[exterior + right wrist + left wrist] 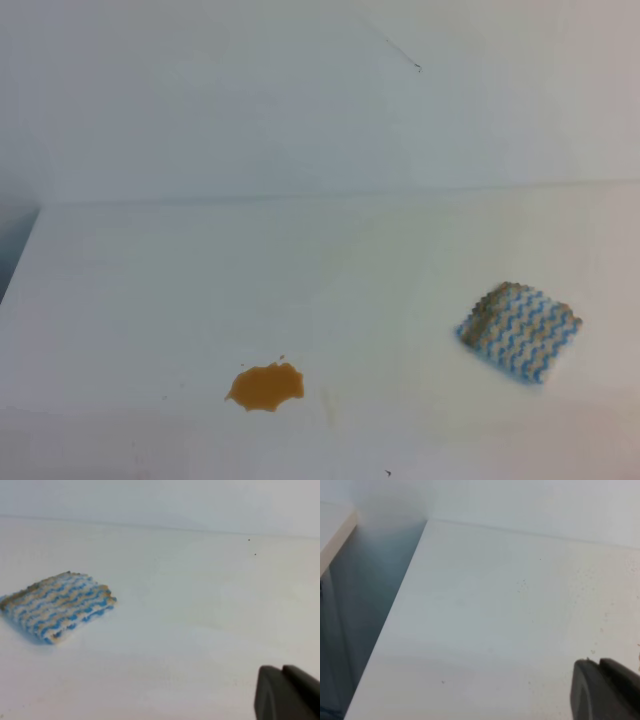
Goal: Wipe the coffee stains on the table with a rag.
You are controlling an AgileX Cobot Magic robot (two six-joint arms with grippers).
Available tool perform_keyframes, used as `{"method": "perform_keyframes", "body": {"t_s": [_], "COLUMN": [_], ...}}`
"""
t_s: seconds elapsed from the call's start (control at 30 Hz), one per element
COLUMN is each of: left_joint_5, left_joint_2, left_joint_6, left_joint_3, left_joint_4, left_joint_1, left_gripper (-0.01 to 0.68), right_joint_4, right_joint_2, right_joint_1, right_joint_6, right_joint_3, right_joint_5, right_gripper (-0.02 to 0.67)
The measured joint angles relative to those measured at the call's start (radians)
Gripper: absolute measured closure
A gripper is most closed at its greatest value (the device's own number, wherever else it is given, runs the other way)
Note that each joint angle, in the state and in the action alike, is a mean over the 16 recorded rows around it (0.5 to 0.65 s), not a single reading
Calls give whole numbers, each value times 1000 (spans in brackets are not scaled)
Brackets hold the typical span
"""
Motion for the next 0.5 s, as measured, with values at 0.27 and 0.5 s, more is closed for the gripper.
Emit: {"method": "perform_keyframes", "body": {"t_s": [0.27,0.5], "left_joint_5": [0,0], "left_joint_2": [0,0], "left_joint_6": [0,0], "left_joint_3": [0,0], "left_joint_4": [0,0], "left_joint_1": [0,0], "left_gripper": [673,672], "right_joint_4": [0,0], "right_joint_2": [0,0], "right_joint_1": [0,0], "right_joint_6": [-1,-1], "right_joint_3": [0,0], "right_joint_5": [0,0], "right_gripper": [653,653]}}
